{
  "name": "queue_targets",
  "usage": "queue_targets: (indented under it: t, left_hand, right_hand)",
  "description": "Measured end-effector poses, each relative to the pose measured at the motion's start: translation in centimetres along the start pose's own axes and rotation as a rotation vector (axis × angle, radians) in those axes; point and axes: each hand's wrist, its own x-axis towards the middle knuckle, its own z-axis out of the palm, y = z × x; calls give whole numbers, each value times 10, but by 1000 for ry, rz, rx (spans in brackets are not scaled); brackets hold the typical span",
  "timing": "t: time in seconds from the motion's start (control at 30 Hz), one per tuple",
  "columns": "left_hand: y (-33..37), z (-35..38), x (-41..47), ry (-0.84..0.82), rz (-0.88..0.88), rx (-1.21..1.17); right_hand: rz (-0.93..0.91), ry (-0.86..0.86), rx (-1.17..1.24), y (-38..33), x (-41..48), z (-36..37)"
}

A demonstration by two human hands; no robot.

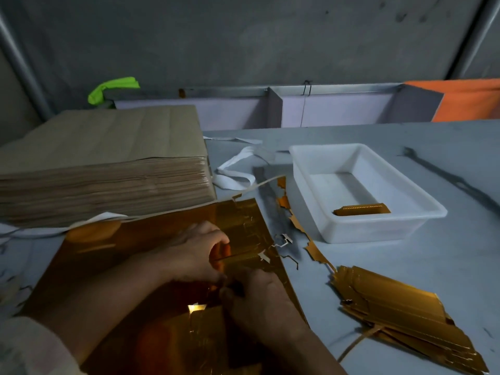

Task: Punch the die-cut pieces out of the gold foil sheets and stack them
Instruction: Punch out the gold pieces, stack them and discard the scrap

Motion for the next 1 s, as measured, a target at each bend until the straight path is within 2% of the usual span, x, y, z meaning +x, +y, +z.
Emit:
queue_targets:
  t: [0.1,0.33,0.43,0.6,0.8,1.0]
  left_hand:
    - [0,2,-1,-2,6,-88]
    - [-3,3,-3,122,1,-145]
    - [-3,0,-2,175,-33,-187]
    - [-6,-5,1,165,-95,-189]
    - [-5,1,-2,220,41,-141]
    - [-11,-4,0,218,7,-283]
  right_hand:
    - [79,55,-12,5,2,-7]
    - [238,132,-1,11,2,-24]
    - [274,155,17,12,3,-32]
    - [283,195,45,15,3,-37]
    - [282,143,83,12,15,-32]
    - [309,71,200,5,30,-27]
